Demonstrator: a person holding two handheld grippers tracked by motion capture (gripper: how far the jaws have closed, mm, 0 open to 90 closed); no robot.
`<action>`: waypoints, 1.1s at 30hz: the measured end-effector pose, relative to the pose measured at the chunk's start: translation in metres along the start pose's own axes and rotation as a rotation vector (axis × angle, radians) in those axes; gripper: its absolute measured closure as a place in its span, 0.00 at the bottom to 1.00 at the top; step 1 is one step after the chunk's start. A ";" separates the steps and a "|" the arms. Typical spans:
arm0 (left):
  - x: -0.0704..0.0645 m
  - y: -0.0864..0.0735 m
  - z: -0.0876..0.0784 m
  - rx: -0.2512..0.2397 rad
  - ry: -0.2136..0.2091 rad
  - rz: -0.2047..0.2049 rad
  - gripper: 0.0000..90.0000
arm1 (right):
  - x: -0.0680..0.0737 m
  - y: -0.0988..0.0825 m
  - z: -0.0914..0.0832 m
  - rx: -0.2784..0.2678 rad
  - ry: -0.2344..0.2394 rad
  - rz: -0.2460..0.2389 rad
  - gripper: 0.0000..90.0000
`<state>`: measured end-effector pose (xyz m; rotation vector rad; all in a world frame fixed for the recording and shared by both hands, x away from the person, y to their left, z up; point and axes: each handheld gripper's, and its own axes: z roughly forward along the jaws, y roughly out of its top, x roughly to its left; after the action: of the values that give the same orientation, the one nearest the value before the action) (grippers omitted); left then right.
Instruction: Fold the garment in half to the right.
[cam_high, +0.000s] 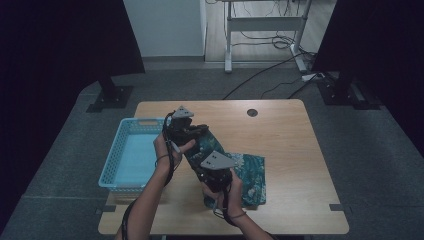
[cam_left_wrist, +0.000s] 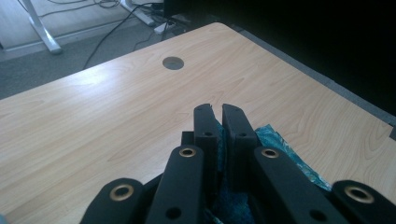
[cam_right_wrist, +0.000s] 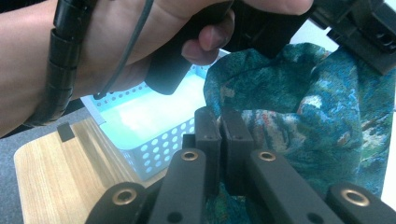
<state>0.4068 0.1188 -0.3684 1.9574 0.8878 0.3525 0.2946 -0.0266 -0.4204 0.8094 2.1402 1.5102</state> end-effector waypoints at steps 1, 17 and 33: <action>0.000 0.000 0.000 -0.001 0.000 0.001 0.95 | 0.000 0.000 0.001 0.000 0.000 0.001 0.97; -0.002 0.013 -0.019 -0.027 0.020 0.019 0.95 | 0.003 0.022 -0.003 -0.045 0.009 -0.002 0.97; 0.008 0.011 -0.031 -0.035 0.040 0.003 0.95 | 0.007 0.027 0.002 -0.059 0.022 0.000 0.97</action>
<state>0.3992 0.1407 -0.3432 1.9257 0.8983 0.4077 0.2967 -0.0145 -0.3958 0.7757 2.1008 1.5810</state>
